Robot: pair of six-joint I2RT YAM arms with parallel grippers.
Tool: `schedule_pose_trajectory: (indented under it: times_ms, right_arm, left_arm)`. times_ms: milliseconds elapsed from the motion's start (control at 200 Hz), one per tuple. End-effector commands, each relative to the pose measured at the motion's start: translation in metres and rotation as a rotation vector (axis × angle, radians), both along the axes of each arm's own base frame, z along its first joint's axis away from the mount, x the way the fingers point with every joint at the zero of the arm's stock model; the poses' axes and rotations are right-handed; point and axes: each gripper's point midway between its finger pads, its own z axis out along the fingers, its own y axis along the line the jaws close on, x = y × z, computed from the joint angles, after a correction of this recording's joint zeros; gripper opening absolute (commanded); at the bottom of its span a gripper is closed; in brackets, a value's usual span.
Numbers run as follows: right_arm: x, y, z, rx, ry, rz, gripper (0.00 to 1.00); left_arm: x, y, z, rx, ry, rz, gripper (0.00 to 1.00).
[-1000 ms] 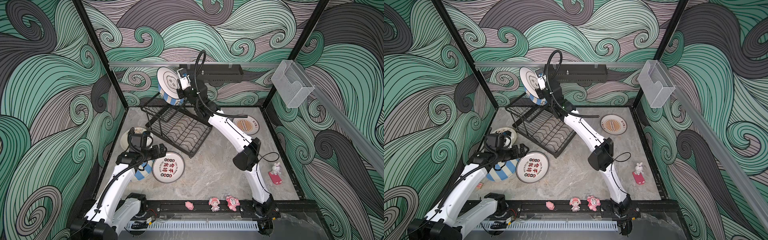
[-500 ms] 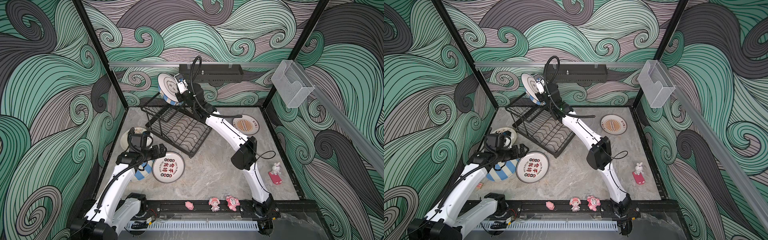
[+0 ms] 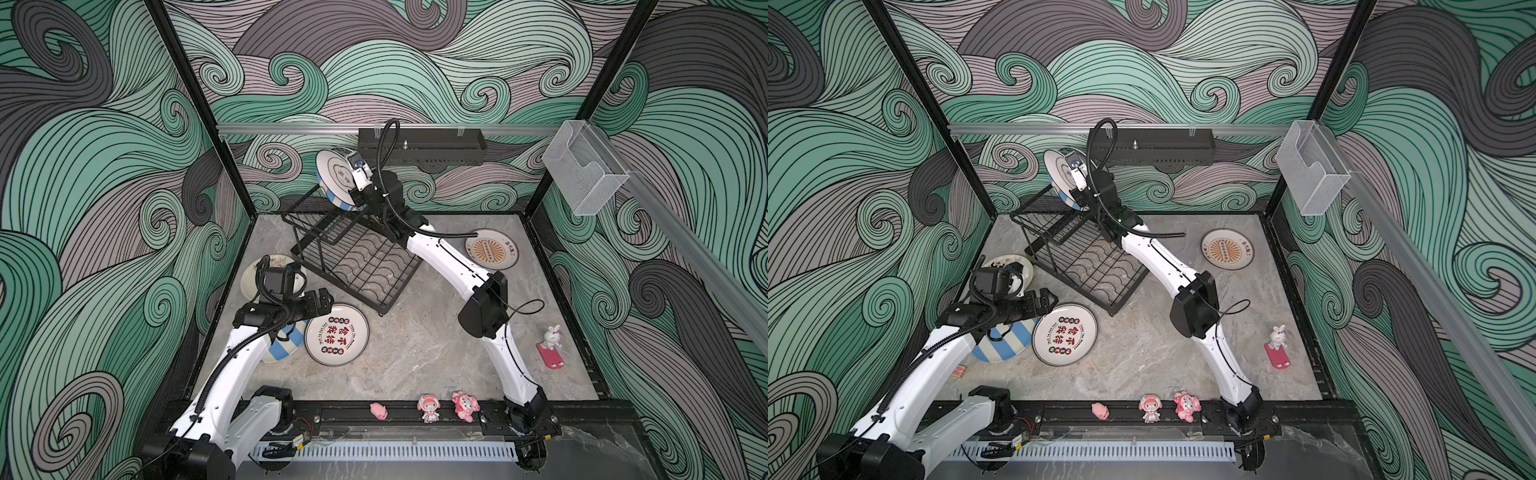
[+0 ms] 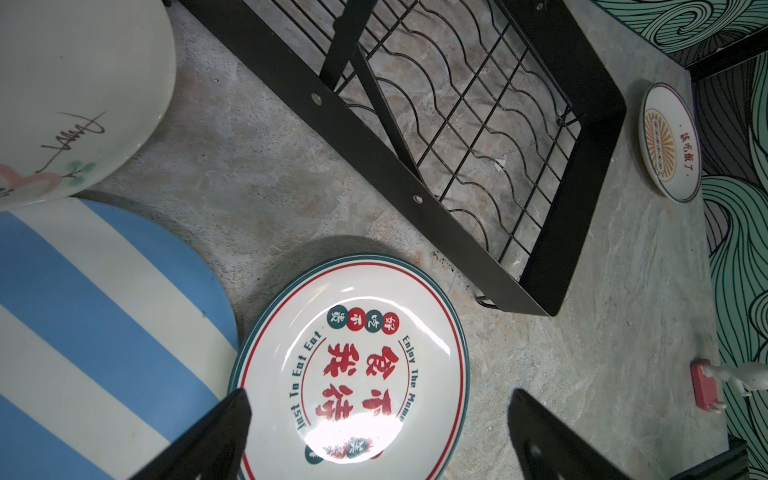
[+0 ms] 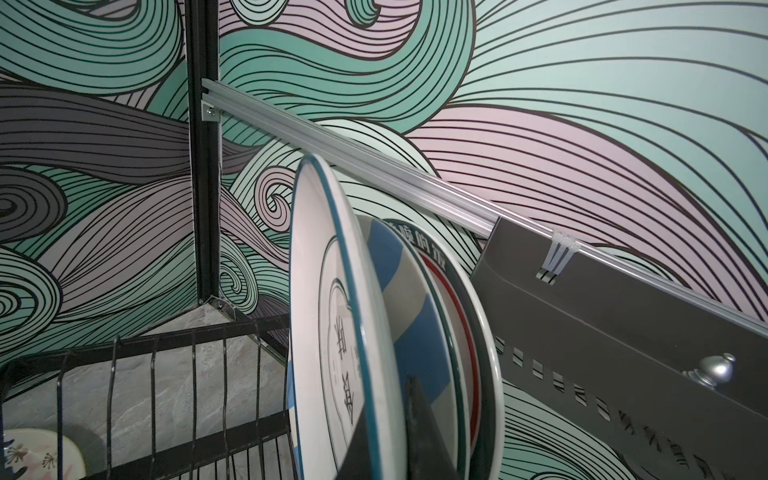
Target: Load the plates into the dish rack
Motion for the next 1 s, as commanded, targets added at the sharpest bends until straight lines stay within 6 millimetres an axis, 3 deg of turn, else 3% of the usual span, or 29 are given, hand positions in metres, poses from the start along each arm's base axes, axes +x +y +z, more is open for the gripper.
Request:
schedule_pose_trajectory:
  times_ms: [0, 625, 996]
  right_arm:
    - [-0.002, -0.002, 0.025, 0.065, -0.063, -0.003, 0.00]
    - [0.010, 0.008, -0.005, 0.049, 0.001, 0.026, 0.00]
    - [0.014, 0.014, -0.018, 0.033, 0.021, 0.033, 0.06]
  left_arm:
    - [0.001, 0.004, 0.004, 0.026, 0.001, 0.003, 0.99]
    - [0.001, 0.004, 0.003, 0.026, 0.005, 0.001, 0.99]
    - [0.000, 0.004, 0.002, 0.025, 0.009, -0.001, 0.99]
